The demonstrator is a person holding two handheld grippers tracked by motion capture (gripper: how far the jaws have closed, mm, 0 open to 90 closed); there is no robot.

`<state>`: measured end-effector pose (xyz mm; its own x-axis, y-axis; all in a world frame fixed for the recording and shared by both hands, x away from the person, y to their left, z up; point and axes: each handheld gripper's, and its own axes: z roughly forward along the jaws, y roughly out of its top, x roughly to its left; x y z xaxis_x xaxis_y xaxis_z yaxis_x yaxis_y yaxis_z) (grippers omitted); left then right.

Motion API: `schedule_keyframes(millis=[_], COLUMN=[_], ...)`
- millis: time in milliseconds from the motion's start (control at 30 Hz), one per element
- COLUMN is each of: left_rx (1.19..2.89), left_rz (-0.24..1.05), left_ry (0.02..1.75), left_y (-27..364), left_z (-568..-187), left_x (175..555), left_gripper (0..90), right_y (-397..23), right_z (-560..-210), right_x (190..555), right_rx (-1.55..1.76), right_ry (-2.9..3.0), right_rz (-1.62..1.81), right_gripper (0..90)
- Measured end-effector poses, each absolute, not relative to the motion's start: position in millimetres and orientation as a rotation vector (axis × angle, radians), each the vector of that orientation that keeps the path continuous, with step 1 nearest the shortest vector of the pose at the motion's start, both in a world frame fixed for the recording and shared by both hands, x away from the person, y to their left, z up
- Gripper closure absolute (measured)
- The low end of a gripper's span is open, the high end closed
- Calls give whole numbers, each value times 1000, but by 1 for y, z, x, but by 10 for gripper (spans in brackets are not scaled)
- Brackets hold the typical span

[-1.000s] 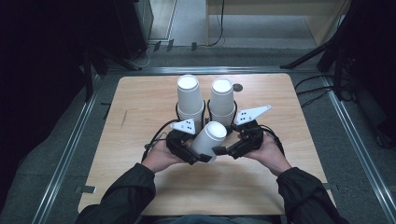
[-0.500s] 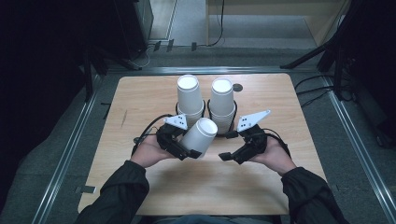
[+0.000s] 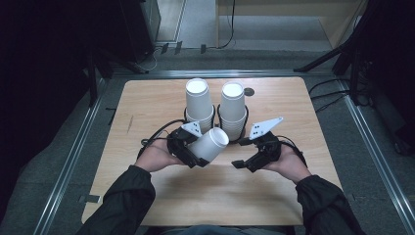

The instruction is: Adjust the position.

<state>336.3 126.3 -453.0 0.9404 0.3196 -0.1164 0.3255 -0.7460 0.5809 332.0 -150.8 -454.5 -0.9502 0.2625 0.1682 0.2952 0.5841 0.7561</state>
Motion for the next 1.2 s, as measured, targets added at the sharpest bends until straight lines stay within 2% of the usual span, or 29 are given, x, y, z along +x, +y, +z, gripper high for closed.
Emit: schedule_keyframes(millis=[567,933,1033,1200], left_rx=[2641,2666,2670,2643], left_rz=[-43,-47,-52,-39], left_ry=[326,220,208,180], left_y=[91,80,80,82], left_z=[-472,-471,-471,-472], left_x=[328,319,318,315], left_gripper=[185,178,177,152], right_y=[-141,-119,-116,-116], right_z=[-452,-457,-459,-456], right_x=[330,324,323,319], right_rx=[-417,-287,-241,-211], right_ry=[-2777,-2803,-2808,-2811], right_rz=[-1330,-1246,-1222,-1224], right_gripper=[159,158,227,247])
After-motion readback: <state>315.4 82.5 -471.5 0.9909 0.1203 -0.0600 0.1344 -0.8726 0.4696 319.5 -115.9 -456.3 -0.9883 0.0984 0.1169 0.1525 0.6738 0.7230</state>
